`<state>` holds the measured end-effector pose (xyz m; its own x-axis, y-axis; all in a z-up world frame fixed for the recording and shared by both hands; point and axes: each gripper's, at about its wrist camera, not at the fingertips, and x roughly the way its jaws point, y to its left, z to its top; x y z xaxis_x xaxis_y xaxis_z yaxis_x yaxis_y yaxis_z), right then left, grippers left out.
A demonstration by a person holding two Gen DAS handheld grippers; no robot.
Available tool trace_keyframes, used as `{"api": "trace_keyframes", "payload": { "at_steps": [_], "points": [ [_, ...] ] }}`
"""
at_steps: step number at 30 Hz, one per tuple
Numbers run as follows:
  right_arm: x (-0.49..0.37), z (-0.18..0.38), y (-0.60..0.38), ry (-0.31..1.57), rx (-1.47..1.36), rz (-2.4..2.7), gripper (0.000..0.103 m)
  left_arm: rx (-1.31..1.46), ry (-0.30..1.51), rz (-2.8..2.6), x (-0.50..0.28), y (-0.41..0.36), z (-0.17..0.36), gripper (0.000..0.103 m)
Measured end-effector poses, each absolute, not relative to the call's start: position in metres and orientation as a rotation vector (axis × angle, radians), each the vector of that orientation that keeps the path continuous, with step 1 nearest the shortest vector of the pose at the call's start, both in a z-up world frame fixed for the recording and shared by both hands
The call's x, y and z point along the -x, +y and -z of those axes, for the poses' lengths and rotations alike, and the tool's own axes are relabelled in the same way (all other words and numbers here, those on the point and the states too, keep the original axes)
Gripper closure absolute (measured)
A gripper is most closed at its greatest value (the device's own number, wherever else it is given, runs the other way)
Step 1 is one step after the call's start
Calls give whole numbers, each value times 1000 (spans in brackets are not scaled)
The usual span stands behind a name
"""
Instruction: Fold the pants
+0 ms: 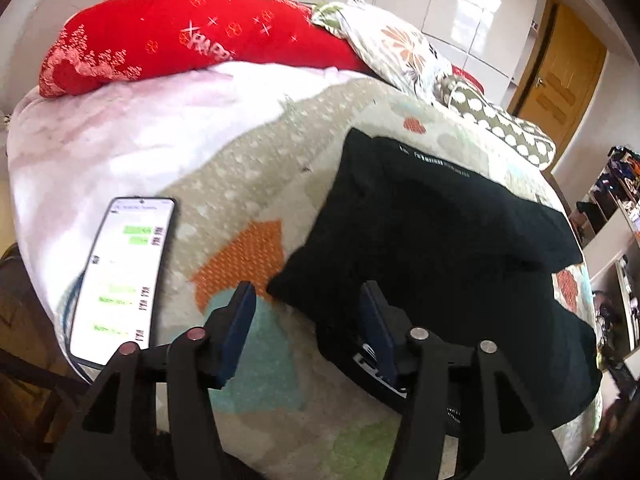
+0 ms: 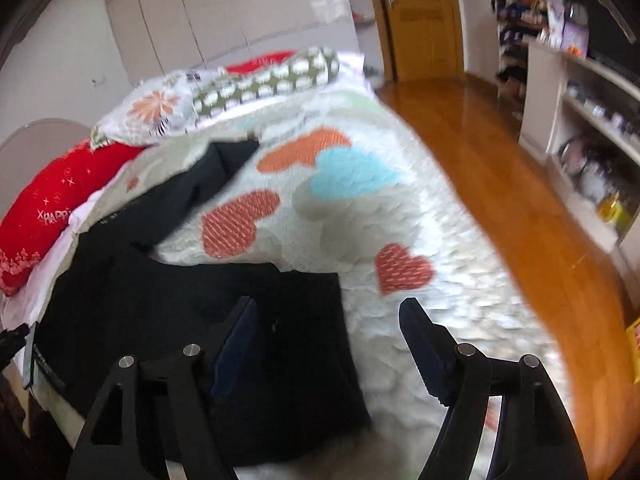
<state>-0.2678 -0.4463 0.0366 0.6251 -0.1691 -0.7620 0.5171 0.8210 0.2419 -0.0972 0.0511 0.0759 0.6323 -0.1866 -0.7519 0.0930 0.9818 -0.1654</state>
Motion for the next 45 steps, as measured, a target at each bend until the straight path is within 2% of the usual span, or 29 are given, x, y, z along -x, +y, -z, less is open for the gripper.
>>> {"api": "trace_keyframes", "payload": {
  "at_steps": [1,2,4,5,7,11,13,17,22,25,30,34,36,37,39,45],
  "points": [
    [267,-29,-448,818,-487,401,46,113,872,159,96,52,-77,49],
    [266,-26,-448,825,-485,396,67,110,874,158,94,52,-77,49],
    [265,-33,-442,803,-454,366,88,113,878,163,96,52,-76,49],
    [268,-39,-440,793,-435,366,91,115,880,173,98,53,-77,49],
    [277,-49,-440,773,-406,397,91,119,876,192,97,48,-79,49],
    [277,-37,-446,831,-405,441,90,104,867,222,99,33,-75,33],
    [273,-29,-444,858,-384,460,86,66,891,228,95,22,-66,33],
    [279,-54,-440,800,-370,504,62,-40,1016,207,81,5,-34,33],
    [269,-84,-408,757,-287,373,62,14,1009,214,83,14,-37,32],
    [252,-73,-390,781,-306,264,62,65,980,207,86,20,-40,29],
    [226,-29,-373,921,-263,232,61,-21,998,219,83,11,-29,27],
    [217,-48,-384,893,-288,203,61,-22,1014,257,72,13,-43,27],
    [208,-63,-396,851,-275,215,56,-12,994,277,60,14,-53,24],
    [199,-71,-402,836,-267,224,54,-8,984,286,53,12,-58,18],
    [177,-84,-417,796,-266,222,44,-7,954,314,32,7,-69,18],
    [90,-89,-458,822,-287,206,38,21,973,394,-47,-21,-74,18]
  ]
}}
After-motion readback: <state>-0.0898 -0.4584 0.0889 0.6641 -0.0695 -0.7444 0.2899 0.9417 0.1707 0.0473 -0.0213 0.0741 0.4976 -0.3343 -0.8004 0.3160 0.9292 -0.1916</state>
